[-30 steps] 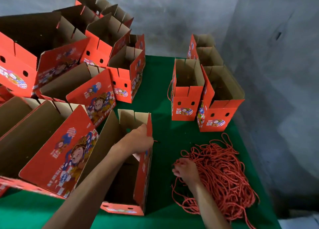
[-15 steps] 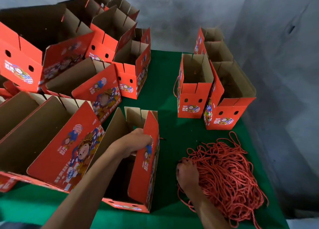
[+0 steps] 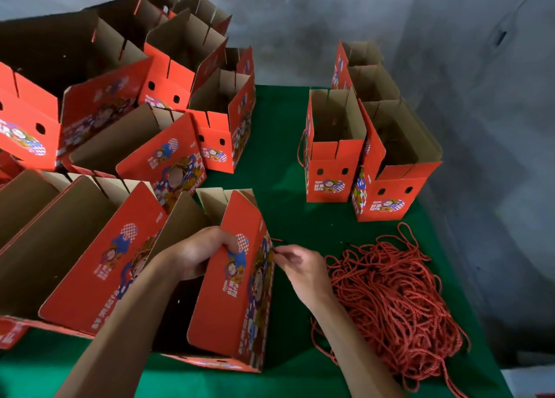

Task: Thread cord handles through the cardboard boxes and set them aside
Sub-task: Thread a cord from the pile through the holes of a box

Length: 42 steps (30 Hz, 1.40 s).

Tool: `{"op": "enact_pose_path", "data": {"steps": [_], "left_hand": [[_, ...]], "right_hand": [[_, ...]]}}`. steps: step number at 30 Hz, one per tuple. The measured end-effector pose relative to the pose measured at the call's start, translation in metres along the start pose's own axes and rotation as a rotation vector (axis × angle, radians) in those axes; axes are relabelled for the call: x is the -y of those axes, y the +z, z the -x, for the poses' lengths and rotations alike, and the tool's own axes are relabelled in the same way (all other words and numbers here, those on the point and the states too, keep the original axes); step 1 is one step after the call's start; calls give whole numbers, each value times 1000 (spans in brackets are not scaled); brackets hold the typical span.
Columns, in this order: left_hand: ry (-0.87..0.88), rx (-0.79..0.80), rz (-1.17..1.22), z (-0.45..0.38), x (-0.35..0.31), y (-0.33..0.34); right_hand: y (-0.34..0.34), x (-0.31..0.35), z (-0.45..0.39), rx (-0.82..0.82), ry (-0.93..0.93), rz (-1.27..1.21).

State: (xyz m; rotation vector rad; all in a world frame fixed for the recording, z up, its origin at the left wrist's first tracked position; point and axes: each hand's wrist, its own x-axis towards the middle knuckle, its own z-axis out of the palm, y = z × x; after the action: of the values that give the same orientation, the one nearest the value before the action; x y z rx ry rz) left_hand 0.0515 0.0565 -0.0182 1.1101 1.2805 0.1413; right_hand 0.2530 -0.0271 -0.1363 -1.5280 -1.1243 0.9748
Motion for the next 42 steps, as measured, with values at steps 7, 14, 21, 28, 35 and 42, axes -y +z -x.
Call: {"op": "enact_pose_path", "data": {"steps": [7,14,21,28,35,42], "left_hand": [[20,42,40,0,4,3],[62,88,-43,4,4,16],[65,104,-53,-13,1,28],[284,-196,-740,-36,10,50],[84,-209,-504,-31,13,38],[83,-74,-85,7,21,45]], "right_hand": [[12,16,-7,79,-156,349],[16,18,-12,109,-216,540],[13,11,-19,153,31,202],[1,3,-27,153,109,183],[-37,-39,-23,-62,329,209],[-12,-90,5,202,351,501]]}}
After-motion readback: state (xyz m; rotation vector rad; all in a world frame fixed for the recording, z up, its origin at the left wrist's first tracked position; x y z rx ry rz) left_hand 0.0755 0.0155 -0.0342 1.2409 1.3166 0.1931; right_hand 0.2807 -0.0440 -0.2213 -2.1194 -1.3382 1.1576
